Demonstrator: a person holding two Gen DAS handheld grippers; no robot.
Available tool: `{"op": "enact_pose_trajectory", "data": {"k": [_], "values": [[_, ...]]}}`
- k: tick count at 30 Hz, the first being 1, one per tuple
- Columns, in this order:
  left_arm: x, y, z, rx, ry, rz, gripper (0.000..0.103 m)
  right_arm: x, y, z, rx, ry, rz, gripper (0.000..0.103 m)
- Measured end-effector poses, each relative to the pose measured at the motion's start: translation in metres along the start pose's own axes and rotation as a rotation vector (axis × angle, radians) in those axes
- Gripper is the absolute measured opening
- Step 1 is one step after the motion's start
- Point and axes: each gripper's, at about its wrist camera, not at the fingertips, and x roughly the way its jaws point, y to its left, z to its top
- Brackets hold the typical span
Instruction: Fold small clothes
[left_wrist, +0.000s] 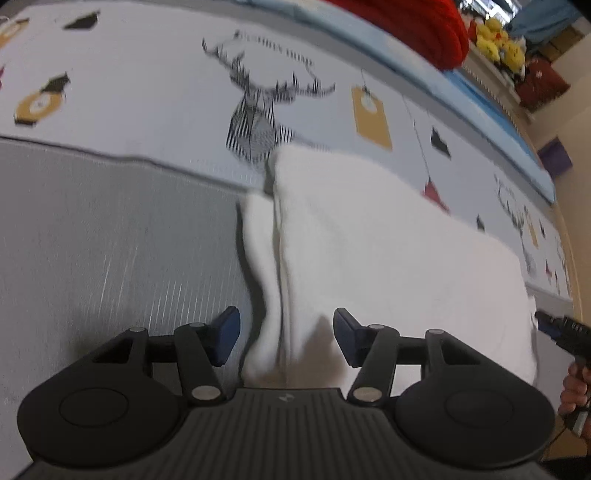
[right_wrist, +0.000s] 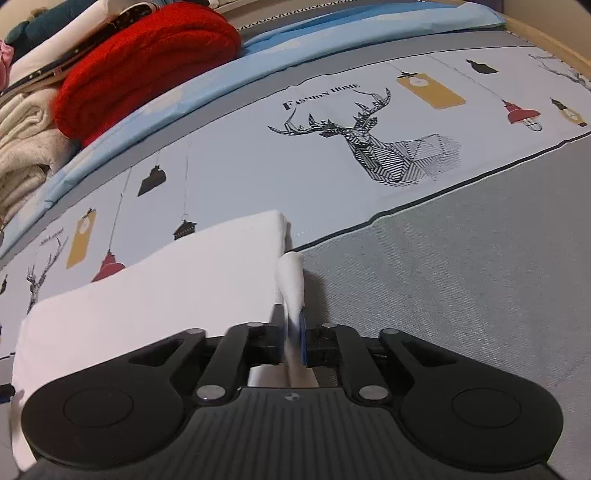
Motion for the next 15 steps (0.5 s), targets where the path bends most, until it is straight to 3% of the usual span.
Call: {"op": "enact_pose_trajectory", "data": {"k": [1,2,5,7,9,15], "values": [[0.003,0.002,-0.004,0.001,0.033,-0.006,0.061,-0.002,-0.004,-0.001,0.009,0.008,0.002,0.048],[0.007,0.004,-0.008,-0.003,0.064,-0.015,0.061,-0.003,-0.007,-0.003,0.018,0.023,0.008,0.054],[0.014,0.001,-0.022,0.039,0.116,-0.025,0.061,-0.003,-0.014,-0.014,0.009,0.116,0.032,0.054],[0.013,-0.002,-0.029,0.075,0.111,-0.016,0.061,-0.002,-0.014,-0.026,-0.034,0.182,0.026,0.054],[0.012,0.002,-0.033,0.043,0.093,-0.018,0.06,-0.003,-0.013,-0.038,-0.081,0.229,0.021,0.054],[0.011,0.011,-0.034,-0.062,0.069,-0.034,0.059,-0.015,-0.013,-0.051,-0.096,0.218,0.005,0.052]]}}
